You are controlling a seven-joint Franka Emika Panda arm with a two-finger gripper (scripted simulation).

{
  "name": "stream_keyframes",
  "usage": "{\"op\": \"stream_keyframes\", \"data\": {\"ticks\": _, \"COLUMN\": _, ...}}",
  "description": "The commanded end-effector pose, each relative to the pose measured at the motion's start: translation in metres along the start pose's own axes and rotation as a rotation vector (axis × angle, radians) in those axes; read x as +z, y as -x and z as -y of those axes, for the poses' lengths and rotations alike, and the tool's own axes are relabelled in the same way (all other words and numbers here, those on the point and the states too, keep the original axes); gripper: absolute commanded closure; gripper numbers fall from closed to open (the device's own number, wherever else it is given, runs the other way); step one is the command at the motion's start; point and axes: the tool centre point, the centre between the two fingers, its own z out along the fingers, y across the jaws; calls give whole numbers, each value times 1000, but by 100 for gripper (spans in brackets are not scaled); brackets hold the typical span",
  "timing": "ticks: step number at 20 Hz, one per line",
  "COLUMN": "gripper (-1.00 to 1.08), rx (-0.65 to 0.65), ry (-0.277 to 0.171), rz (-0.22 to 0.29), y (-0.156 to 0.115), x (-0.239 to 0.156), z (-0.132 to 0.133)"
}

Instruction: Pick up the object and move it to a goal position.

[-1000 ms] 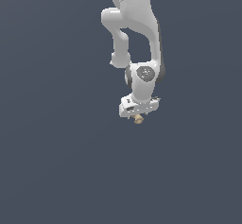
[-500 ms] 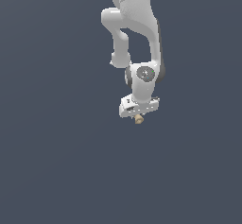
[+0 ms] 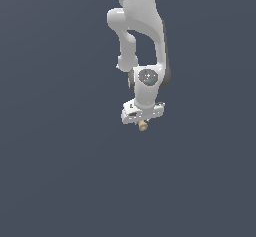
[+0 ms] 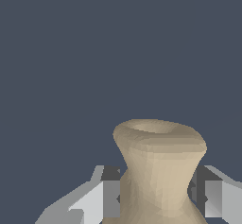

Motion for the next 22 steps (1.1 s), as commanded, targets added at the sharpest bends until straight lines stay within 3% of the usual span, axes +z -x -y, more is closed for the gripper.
{"op": "stream_keyframes", "data": {"ticks": 1, "gripper": 108, "rx": 1, "ry": 0, "rz": 0, "y": 4, "x": -2, "z": -15}}
{"op": "stream_keyframes", "data": {"ticks": 6, "gripper": 108, "rx": 1, "ry": 0, "rz": 0, "y": 16, "x": -10, "z": -57}}
{"op": "stream_keyframes", "data": {"ticks": 15, "gripper": 108, "rx": 1, "ry": 0, "rz": 0, "y": 42, "x": -26, "z": -158}}
{"op": "stream_keyframes", "data": {"ticks": 22, "gripper": 108, "rx": 1, "ry": 0, "rz": 0, "y": 53, "x": -35, "z": -208}}
